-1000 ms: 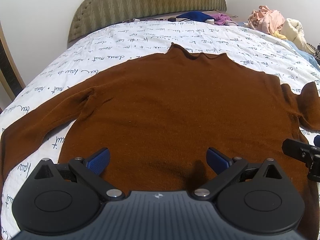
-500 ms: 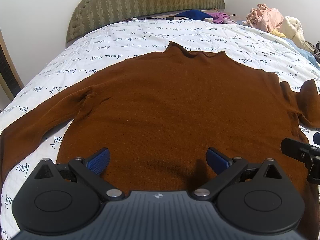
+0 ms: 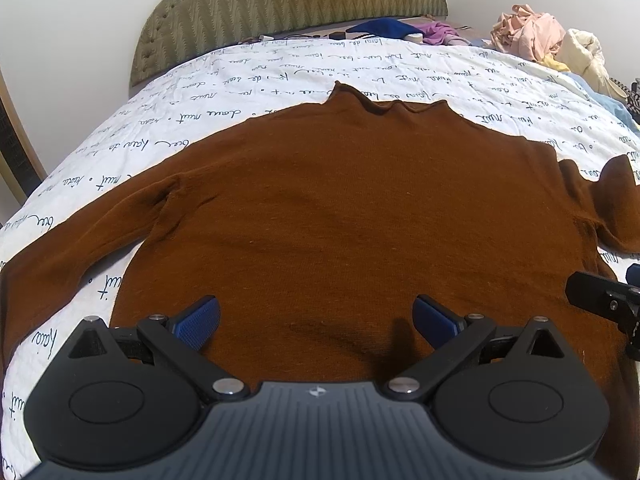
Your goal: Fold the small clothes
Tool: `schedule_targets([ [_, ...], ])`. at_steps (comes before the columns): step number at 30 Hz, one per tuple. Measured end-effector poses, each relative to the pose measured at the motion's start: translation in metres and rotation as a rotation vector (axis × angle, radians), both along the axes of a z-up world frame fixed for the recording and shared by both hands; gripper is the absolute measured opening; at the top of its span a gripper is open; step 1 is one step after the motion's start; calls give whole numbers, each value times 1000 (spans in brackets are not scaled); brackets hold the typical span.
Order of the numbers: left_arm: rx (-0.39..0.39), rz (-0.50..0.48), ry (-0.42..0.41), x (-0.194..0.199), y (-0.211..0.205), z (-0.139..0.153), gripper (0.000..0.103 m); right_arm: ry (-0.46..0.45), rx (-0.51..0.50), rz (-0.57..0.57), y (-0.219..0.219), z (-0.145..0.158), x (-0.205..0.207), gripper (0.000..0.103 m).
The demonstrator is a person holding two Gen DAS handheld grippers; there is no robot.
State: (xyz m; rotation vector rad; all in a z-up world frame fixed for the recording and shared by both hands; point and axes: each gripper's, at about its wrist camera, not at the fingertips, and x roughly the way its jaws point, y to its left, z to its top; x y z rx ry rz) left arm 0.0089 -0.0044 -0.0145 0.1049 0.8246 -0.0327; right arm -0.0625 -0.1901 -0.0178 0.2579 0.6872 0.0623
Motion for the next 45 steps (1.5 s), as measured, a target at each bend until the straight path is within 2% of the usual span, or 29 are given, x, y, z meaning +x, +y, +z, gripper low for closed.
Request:
schedule_targets([
  [19, 23, -18, 5, 4, -18, 1, 103, -20, 47, 12, -13, 3, -4, 103],
  [34, 58, -53, -17, 7, -41, 1, 103, -67, 123, 15, -40, 7, -14, 103],
  [38, 68, -71, -22, 8, -47, 0, 103, -107, 106, -75, -77, 13, -23, 103],
  [45, 53, -100, -39, 7, -52, -3, 103, -87, 135, -430, -196, -2, -34, 103],
])
